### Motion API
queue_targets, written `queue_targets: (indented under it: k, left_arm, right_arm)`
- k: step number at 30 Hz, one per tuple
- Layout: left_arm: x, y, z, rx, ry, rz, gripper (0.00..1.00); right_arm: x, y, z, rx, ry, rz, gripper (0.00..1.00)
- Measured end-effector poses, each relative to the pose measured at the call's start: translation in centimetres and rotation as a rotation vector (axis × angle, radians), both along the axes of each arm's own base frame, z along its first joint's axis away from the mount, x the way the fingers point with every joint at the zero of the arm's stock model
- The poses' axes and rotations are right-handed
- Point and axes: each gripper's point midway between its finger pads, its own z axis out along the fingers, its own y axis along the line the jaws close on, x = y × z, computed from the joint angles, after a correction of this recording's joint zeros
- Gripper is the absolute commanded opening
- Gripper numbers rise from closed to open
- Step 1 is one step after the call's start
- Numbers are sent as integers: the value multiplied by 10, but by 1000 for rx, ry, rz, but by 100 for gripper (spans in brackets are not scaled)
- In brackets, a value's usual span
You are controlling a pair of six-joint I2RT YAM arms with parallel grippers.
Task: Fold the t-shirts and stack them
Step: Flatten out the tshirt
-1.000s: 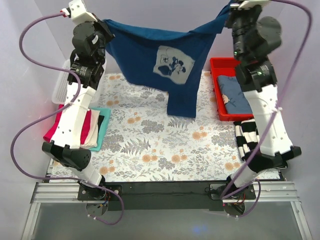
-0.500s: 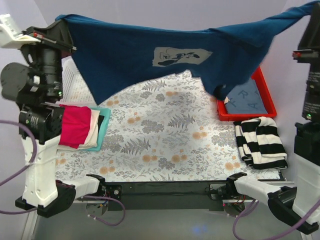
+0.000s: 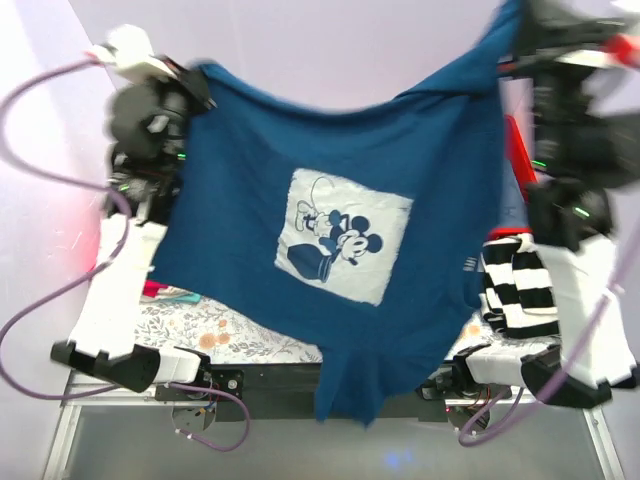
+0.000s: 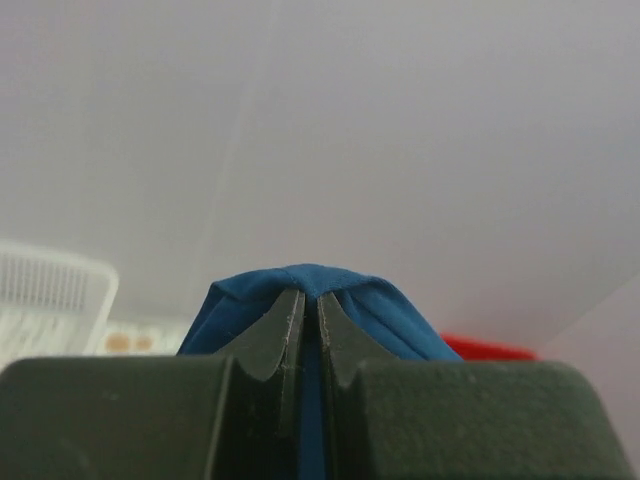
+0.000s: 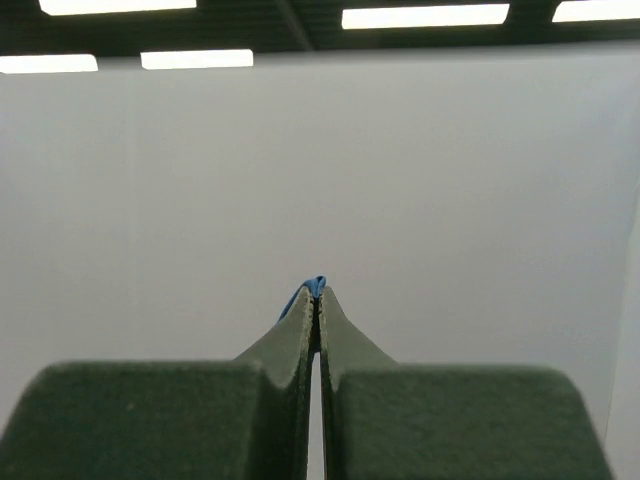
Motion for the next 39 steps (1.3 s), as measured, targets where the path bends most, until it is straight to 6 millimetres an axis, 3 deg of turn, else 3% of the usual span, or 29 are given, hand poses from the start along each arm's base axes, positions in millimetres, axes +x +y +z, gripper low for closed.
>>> queue_targets:
  k: [1, 3, 5, 7, 10, 11, 13, 15, 17, 20, 23, 28, 32, 35, 39]
  left_arm:
    - [14, -4, -28, 9, 60, 1, 0]
    - [46, -14, -114, 34, 241, 3, 0]
    - [59, -18, -192, 54, 401, 10, 0]
    - [62, -17, -269, 75, 561, 32, 0]
    - [55, -9, -355, 105, 725, 87, 0]
    - [54, -5, -375, 110, 756, 106, 0]
    - [54, 2, -406, 121, 795, 140, 0]
    - [59, 8, -425, 120, 808, 164, 0]
    - [70, 16, -435, 111, 797, 192, 0]
    - [87, 31, -438, 91, 761, 224, 0]
    - [109, 46, -435, 58, 728, 245, 0]
    - [166, 65, -428, -28, 670, 233, 0]
    - [206, 75, -435, -93, 653, 181, 0]
    - [231, 77, -445, -114, 652, 144, 0]
    - [250, 72, -457, -124, 657, 98, 0]
  right_arm:
    - [27, 12, -23, -21, 56, -1, 1]
    - [79, 34, -77, -69, 190, -2, 1]
    - [137, 58, -151, -126, 354, -9, 1]
    - [183, 77, -230, -183, 517, -24, 1]
    - [230, 92, -340, -254, 729, -56, 1]
    - [243, 95, -371, -274, 787, -69, 1]
    - [262, 99, -416, -299, 860, -94, 1]
    - [283, 103, -458, -321, 926, -123, 1]
    - [309, 109, -487, -330, 954, -142, 1]
    - [335, 108, -510, -321, 970, -152, 1]
    - [351, 95, -521, -292, 985, -164, 1]
    - [368, 54, -505, -208, 964, -196, 1]
    - [376, 23, -499, -147, 955, -230, 1]
    - [379, 15, -500, -124, 959, -237, 1]
    - [387, 20, -497, -101, 947, -216, 1]
